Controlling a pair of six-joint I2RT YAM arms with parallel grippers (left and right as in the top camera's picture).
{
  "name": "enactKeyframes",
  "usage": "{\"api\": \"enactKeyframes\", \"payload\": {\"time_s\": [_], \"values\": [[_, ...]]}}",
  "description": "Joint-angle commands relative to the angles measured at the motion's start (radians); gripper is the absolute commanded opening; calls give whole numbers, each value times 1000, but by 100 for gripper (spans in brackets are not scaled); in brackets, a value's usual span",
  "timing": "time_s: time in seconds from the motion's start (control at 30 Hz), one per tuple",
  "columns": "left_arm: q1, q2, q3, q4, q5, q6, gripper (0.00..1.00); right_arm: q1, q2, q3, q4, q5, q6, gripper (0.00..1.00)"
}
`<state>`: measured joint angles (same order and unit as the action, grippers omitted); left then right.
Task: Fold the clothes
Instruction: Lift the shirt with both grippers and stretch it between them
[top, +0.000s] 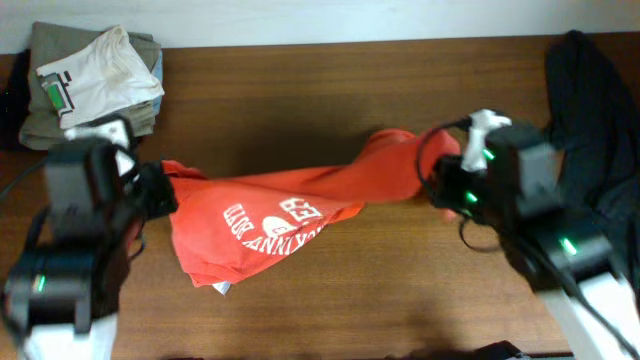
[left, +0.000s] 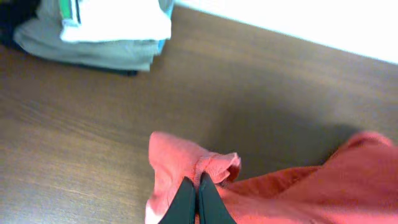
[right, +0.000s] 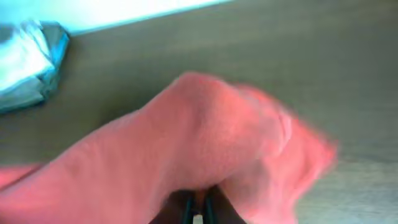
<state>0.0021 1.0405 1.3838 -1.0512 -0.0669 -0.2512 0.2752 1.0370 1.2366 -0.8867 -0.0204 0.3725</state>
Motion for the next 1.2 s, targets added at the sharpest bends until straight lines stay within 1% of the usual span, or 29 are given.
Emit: {"api": "enactKeyframes", "payload": {"time_s": [0.0, 0.07, 0.1, 0.2, 0.23, 0.53, 0.6, 0.67, 0.77, 0.9, 0.97, 1.03, 1.17], "values": [[1, -109, 5, 0, -8, 13, 0, 4, -95, 15, -33, 78, 11, 11], [1, -151, 5, -1, -8, 13, 0, 4, -124, 15, -59, 108, 11, 6], [1, -169, 5, -1, -8, 13, 0, 4, -132, 15, -75, 122, 11, 6], [1, -188, 5, -1, -8, 13, 1, 4, -130, 15, -112, 142, 11, 8], [1, -188, 5, -1, -8, 13, 0, 4, -125, 15, -117, 142, 11, 4], [1, -117, 5, -19, -9, 14, 1, 4, -84, 23, -101, 191, 52, 4], [0, -119, 19, -19, -8, 19, 1, 4, -89, 71, -110, 191, 51, 4], [0, -122, 78, -51, -8, 21, 1, 4, -88, 160, -148, 192, 42, 4], [0, -122, 208, -164, -8, 21, 1, 4, -88, 297, -240, 191, 28, 4], [0, -122, 428, -333, -2, 20, 1, 4, -88, 506, -394, 189, 29, 4], [1, -122, 515, -378, 18, 20, 1, 4, -87, 587, -450, 189, 29, 4], [1, -121, 575, -383, 42, 12, 1, 4, -86, 652, -475, 190, 29, 4], [1, -79, 551, -304, 46, 8, 1, 4, -61, 672, -440, 207, 29, 4]]}}
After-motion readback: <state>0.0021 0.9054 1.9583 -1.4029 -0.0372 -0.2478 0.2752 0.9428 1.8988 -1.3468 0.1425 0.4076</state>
